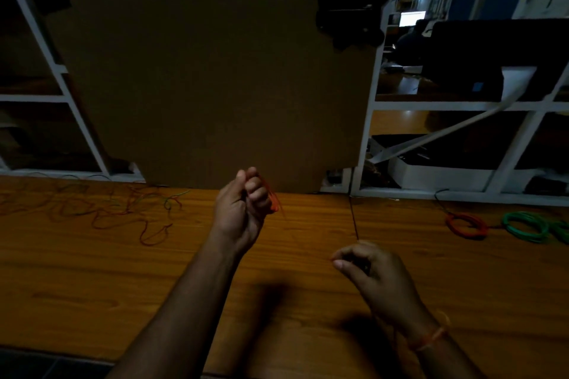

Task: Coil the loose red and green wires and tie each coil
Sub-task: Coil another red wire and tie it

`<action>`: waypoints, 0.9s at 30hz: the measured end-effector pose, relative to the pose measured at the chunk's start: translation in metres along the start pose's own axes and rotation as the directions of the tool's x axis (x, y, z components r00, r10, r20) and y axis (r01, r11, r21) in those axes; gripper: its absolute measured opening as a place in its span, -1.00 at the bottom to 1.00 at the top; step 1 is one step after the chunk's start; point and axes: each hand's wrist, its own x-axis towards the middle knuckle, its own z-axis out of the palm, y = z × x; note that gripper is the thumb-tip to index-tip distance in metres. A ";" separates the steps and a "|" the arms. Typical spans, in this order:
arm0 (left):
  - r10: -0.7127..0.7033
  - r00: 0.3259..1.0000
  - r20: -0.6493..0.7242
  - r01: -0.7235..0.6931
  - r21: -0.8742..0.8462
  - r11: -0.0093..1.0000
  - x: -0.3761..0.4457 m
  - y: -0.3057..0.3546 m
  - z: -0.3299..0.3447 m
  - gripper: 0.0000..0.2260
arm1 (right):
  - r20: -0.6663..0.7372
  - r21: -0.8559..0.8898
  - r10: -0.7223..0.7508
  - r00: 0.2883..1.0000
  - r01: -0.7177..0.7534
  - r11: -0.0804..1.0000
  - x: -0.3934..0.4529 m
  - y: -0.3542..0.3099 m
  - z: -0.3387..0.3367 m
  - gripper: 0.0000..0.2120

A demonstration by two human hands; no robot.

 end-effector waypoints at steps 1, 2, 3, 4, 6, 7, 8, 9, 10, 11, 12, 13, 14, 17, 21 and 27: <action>0.022 1.000 -0.007 -0.021 0.130 0.991 -0.002 -0.003 0.000 -0.76 | 0.006 -0.019 -0.079 0.997 0.079 0.997 0.001 -0.010 -0.006 -0.92; 0.034 0.999 0.002 -0.033 0.266 0.963 -0.005 -0.006 0.002 -0.76 | 0.007 -0.024 -0.144 0.990 0.144 0.989 0.002 -0.021 -0.013 -0.91; 0.031 0.999 0.024 -0.037 0.384 0.922 -0.009 -0.009 0.003 -0.75 | 0.007 -0.025 -0.193 0.981 0.193 0.981 0.004 -0.031 -0.019 -0.88; 0.018 0.998 0.054 -0.042 0.477 0.878 -0.014 -0.013 0.004 -0.74 | 0.011 -0.027 -0.230 0.973 0.231 0.973 0.006 -0.042 -0.024 -0.87; -0.023 0.990 0.137 -0.065 0.603 0.795 -0.022 -0.018 0.005 -0.71 | 0.010 -0.022 -0.296 0.955 0.296 0.955 0.013 -0.058 -0.031 -0.87; -0.045 0.983 0.179 -0.083 0.650 0.755 -0.024 -0.022 0.005 -0.69 | -0.002 -0.017 -0.328 0.945 0.328 0.945 0.017 -0.065 -0.033 -0.87; -0.071 0.975 0.213 -0.097 0.685 0.722 -0.026 -0.024 0.005 -0.68 | -0.014 -0.015 -0.355 0.935 0.355 0.935 0.022 -0.070 -0.034 -0.88; -0.095 0.967 0.237 -0.105 0.709 0.698 -0.027 -0.027 0.004 -0.67 | -0.024 -0.012 -0.377 0.926 0.377 0.926 0.027 -0.075 -0.035 -0.89; -0.116 0.959 0.258 -0.111 0.720 0.685 -0.029 -0.029 0.004 -0.66 | -0.031 -0.004 -0.392 0.919 0.392 0.920 0.031 -0.080 -0.035 -0.90; -0.130 0.952 0.277 -0.116 0.721 0.683 -0.030 -0.031 0.004 -0.65 | -0.040 0.006 -0.403 0.914 0.403 0.915 0.035 -0.083 -0.034 -0.90; -0.136 0.948 0.289 -0.118 0.713 0.691 -0.032 -0.032 0.005 -0.66 | -0.049 0.011 -0.413 0.909 0.414 0.910 0.039 -0.085 -0.033 -0.90; -0.136 0.947 0.292 -0.118 0.705 0.699 -0.033 -0.032 0.005 -0.67 | -0.060 0.014 -0.421 0.905 0.423 0.906 0.043 -0.086 -0.032 -0.91; -0.133 0.948 0.291 -0.115 0.698 0.707 -0.035 -0.032 0.006 -0.69 | -0.071 0.017 -0.427 0.902 0.429 0.903 0.045 -0.087 -0.031 -0.91; -0.128 0.946 0.299 -0.110 0.666 0.738 -0.039 -0.029 0.008 -0.70 | -0.095 0.038 -0.423 0.901 0.428 0.903 0.049 -0.088 -0.026 -0.91; -0.142 0.941 0.306 -0.089 0.632 0.770 -0.041 -0.027 0.005 -0.68 | -0.138 0.097 -0.390 0.910 0.404 0.909 0.053 -0.082 -0.017 -0.92; -0.204 0.925 0.319 -0.027 0.593 0.804 -0.042 -0.027 0.003 -0.65 | -0.177 0.226 -0.294 0.939 0.329 0.917 0.057 -0.068 -0.010 -0.92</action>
